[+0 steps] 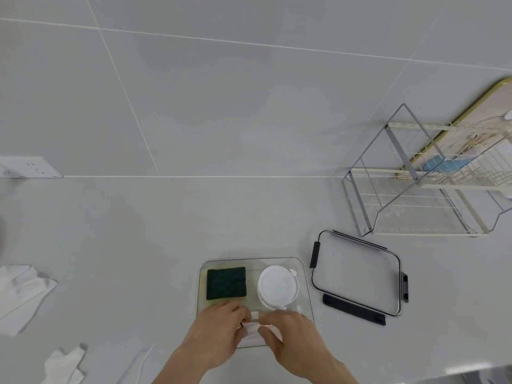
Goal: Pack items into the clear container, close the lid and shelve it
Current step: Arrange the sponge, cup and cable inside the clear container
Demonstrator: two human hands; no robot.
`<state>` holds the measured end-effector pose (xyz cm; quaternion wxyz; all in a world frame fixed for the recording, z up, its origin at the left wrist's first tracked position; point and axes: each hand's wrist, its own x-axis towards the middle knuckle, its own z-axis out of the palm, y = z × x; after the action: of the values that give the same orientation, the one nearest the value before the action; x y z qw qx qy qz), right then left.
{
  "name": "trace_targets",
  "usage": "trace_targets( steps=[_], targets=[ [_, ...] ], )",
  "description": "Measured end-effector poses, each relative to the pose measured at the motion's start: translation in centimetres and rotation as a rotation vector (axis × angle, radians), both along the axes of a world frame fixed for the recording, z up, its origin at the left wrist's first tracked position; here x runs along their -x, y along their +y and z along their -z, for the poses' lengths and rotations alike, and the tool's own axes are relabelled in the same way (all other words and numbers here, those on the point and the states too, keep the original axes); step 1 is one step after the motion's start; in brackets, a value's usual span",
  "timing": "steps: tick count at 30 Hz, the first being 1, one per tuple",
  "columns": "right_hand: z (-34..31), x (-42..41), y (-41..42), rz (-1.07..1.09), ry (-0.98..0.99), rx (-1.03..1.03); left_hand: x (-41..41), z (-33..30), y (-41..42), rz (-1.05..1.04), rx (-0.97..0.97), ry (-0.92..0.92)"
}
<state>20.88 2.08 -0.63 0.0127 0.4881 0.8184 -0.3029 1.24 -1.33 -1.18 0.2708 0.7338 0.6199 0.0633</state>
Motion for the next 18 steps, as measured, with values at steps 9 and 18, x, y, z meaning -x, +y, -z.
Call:
trace_targets(
  steps=[9,18],
  targets=[
    [0.3,0.4,-0.8,-0.112,-0.136,0.003,0.5,1.4,-0.3,0.061,0.041,0.189],
    [-1.0,-0.1,-0.6,-0.064,-0.084,0.017,-0.2,0.3,0.1,0.001,0.015,0.184]
  ],
)
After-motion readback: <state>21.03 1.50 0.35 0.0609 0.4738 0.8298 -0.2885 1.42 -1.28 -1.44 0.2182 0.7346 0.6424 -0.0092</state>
